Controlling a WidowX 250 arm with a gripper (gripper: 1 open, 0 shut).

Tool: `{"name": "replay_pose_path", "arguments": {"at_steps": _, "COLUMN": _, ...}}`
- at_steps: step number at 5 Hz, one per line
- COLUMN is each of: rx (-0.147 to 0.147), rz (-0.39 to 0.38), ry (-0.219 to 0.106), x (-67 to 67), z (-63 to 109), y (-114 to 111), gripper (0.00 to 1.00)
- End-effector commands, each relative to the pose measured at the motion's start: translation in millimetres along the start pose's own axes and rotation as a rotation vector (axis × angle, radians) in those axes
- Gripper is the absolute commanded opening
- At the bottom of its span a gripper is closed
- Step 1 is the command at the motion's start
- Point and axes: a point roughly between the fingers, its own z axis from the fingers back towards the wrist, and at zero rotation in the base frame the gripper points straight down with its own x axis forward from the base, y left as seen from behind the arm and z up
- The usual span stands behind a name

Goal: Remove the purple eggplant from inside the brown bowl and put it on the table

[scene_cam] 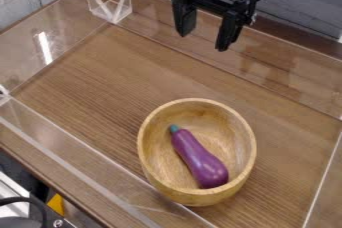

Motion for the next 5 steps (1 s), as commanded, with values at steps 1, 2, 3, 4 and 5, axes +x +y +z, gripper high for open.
{"name": "replay_pose_path", "arguments": {"at_steps": 1, "rx": -0.008, "rz": 0.056, "ry": 0.017, "x": -0.4, "z": -1.1, "y": 3.2, "gripper": 1.0}}
{"name": "replay_pose_path", "arguments": {"at_steps": 2, "rx": -0.039, "rz": 0.18, "ry": 0.017, "x": -17.7, "z": -2.5, "y": -2.3, "gripper": 1.0}}
{"name": "replay_pose_path", "arguments": {"at_steps": 3, "rx": -0.053, "rz": 0.255, "ry": 0.023, "x": -20.9, "z": -6.8, "y": -4.7, "gripper": 1.0}}
{"name": "replay_pose_path", "arguments": {"at_steps": 4, "rx": -0.071, "rz": 0.279, "ry": 0.03, "x": -33.0, "z": -11.4, "y": -3.3, "gripper": 1.0}}
{"name": "replay_pose_path", "arguments": {"at_steps": 5, "rx": -0.075, "rz": 0.267, "ry": 0.044, "x": -40.6, "z": -19.6, "y": -1.8, "gripper": 1.0}}
